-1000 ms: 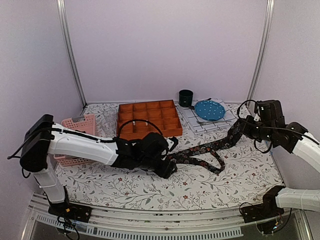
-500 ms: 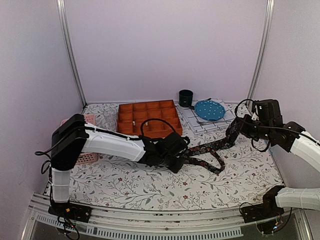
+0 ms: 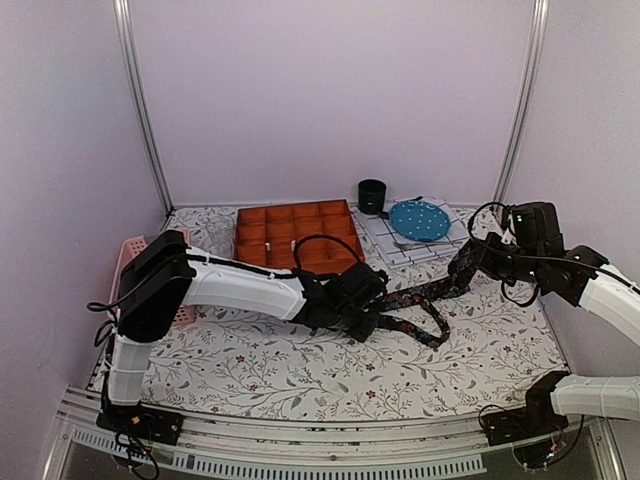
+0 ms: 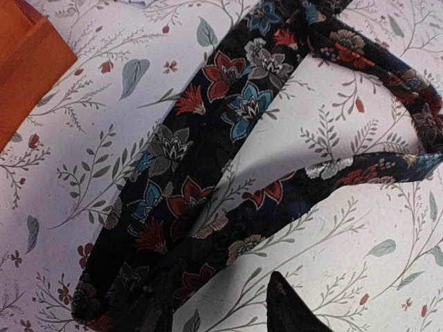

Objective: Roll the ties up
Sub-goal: Flatten out the tie at the center of the board.

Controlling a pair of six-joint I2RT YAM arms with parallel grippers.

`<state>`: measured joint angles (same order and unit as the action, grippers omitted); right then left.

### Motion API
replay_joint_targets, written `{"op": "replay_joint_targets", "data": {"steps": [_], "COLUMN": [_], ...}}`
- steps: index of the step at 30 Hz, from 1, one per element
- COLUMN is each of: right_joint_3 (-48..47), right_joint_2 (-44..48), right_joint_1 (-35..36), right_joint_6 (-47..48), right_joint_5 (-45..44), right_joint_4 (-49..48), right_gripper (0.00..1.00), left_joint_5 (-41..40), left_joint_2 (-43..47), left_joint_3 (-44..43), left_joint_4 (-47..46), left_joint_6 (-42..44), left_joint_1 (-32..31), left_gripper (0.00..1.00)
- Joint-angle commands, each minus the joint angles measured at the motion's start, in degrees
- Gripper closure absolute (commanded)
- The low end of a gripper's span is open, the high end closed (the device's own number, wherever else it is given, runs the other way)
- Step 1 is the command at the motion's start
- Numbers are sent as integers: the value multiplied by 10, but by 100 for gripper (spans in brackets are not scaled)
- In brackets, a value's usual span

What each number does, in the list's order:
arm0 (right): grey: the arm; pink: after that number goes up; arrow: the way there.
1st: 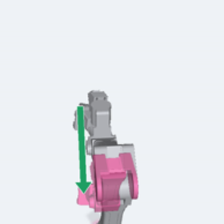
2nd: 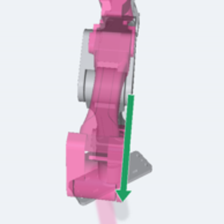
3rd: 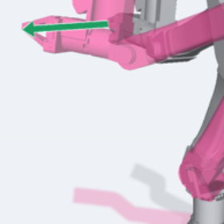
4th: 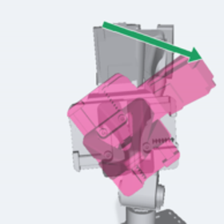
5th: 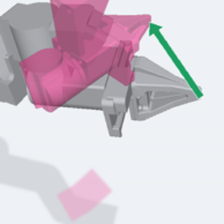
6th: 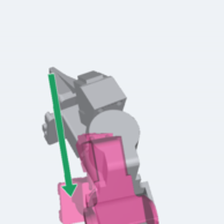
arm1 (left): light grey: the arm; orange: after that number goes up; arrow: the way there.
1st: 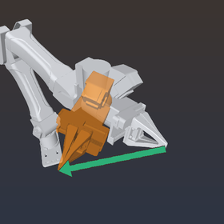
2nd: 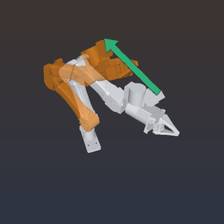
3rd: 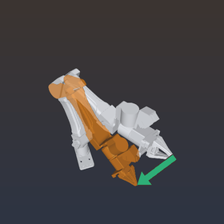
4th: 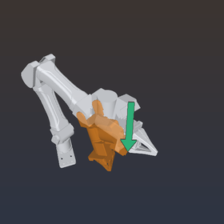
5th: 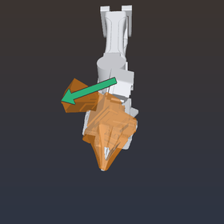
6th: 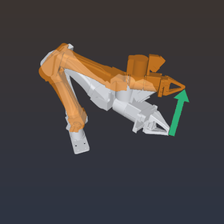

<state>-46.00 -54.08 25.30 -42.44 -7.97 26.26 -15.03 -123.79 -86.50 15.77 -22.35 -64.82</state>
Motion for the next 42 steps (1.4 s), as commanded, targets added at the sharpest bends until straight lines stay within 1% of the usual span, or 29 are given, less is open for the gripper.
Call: {"op": "replay_joint_targets", "data": {"steps": [1,6,8,9,10,11,14,15,18,20,26,29,32,36,39,42], "right_joint_3": [10,11,11,12,12,12,14,15,19,22,35,49,70,103,119,123], "right_joint_2": [3,6,8,9,10,10,12,12,12,12,4,-11,-36,-80,-112,-144], "right_joint_1": [-3,-3,-3,-3,-3,-3,-3,-3,-3,-3,-5,-10,-25,-66,-86,-97], "right_joint_6": [-5,-7,-8,-8,-9,-8,-9,-8,-9,-9,-14,-17,-26,-42,-53,-61], "right_joint_5": [10,16,17,17,17,17,14,13,7,4,3,6,25,72,85,70], "right_joint_4": [-12,-10,-9,-9,-9,-8,-7,-7,-8,-10,-24,-39,-63,-110,-134,-137], "right_gripper": [100,100,100,100,100,100,100,100,100,100,100,100,100,100,100,100], "left_joint_5": [-7,5,7,6,3,-3,-26,-37,-53,-43,42,76,102,138,145,147], "left_joint_2": [-28,-56,-66,-69,-72,-72,-61,-51,7,47,199,251,281,288,286,296], "left_joint_3": [-21,-39,-46,-48,-48,-48,-36,-26,33,73,215,277,329,381,400,420], "left_joint_4": [8,13,16,17,16,17,14,10,-24,-41,-101,-123,-146,-167,-173,-173], "left_joint_6": [-2,-2,0,1,0,0,-5,-9,-24,-41,-103,-126,-145,-163,-168,-173], "left_joint_1": [13,19,20,20,20,20,25,27,40,60,138,177,212,249,253,254], "left_gripper": [54,55,57,60,63,69,97,100,100,100,100,100,100,100,100,100]}}
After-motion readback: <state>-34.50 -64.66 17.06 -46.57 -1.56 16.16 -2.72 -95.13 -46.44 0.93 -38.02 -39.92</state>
